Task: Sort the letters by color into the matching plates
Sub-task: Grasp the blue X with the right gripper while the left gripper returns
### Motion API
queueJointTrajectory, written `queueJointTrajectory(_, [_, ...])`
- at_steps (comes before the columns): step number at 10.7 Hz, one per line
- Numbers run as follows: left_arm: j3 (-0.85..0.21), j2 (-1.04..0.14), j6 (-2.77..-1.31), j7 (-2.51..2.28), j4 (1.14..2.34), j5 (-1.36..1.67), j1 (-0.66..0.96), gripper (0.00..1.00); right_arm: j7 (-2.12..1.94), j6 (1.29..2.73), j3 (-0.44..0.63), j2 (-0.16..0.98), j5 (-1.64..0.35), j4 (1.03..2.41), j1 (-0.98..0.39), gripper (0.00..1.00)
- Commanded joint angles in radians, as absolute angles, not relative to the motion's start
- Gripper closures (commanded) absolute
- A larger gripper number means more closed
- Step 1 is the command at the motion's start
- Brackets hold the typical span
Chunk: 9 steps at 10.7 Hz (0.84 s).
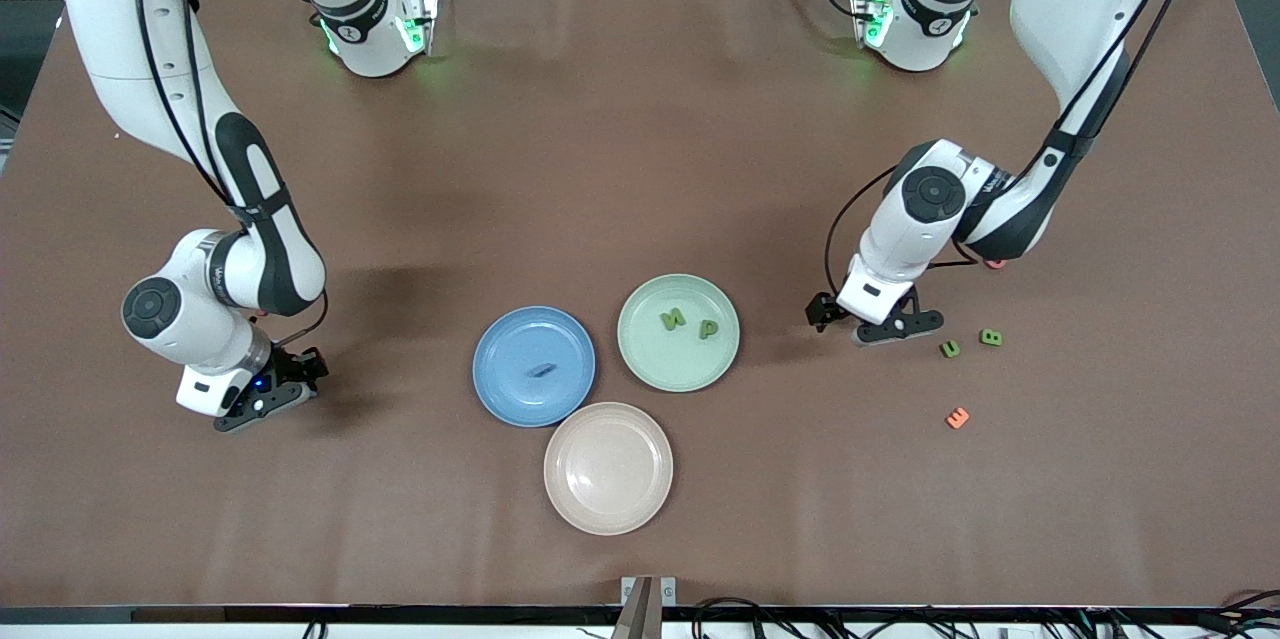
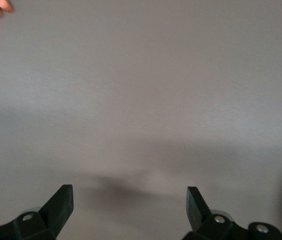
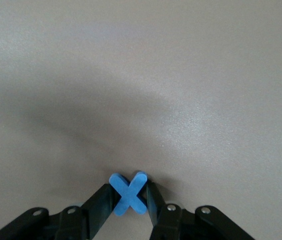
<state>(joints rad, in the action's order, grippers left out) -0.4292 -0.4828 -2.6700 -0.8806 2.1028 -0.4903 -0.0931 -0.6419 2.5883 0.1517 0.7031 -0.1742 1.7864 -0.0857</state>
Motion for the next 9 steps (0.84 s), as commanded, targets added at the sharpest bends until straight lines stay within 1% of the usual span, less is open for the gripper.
queueJointTrajectory(1, [-0.439,-0.486,-2.683,-0.737,2.123,-0.549,-0.198,0.00,-0.646,2.603,0.110,0.700,-0.201,1.804,-0.063,0.65])
queueJointTrajectory(3, [-0.433,-0.511,-2.669,-0.733,2.097,-0.532,-0.250,0.00,-0.644,2.605,0.109,0.699,-0.218,1.804,-0.064,0.69])
queueJointTrajectory(4, [-0.433,-0.524,-2.625,-0.771,2.073,-0.529,-0.277,0.00,-0.644,2.605,0.109,0.699,-0.218,1.804,-0.064,0.72])
queueJointTrajectory(5, [-0.433,-0.535,-2.558,-0.779,2.039,-0.528,-0.282,0.00,-0.644,2.603,0.109,0.699,-0.218,1.804,-0.063,0.73])
queueJointTrajectory(6, [-0.433,-0.554,-2.471,-0.781,1.990,-0.528,-0.282,0.00,-0.644,2.600,0.109,0.693,-0.218,1.804,-0.061,0.78])
queueJointTrajectory(7, [-0.433,-0.575,-2.403,-0.779,1.946,-0.528,-0.282,0.00,-0.643,2.589,0.104,0.687,-0.218,1.798,-0.060,0.80])
queueJointTrajectory(9, [-0.433,-0.603,-2.390,-0.776,1.916,-0.526,-0.284,0.00,-0.631,2.589,0.100,0.680,-0.230,1.793,-0.058,0.80])
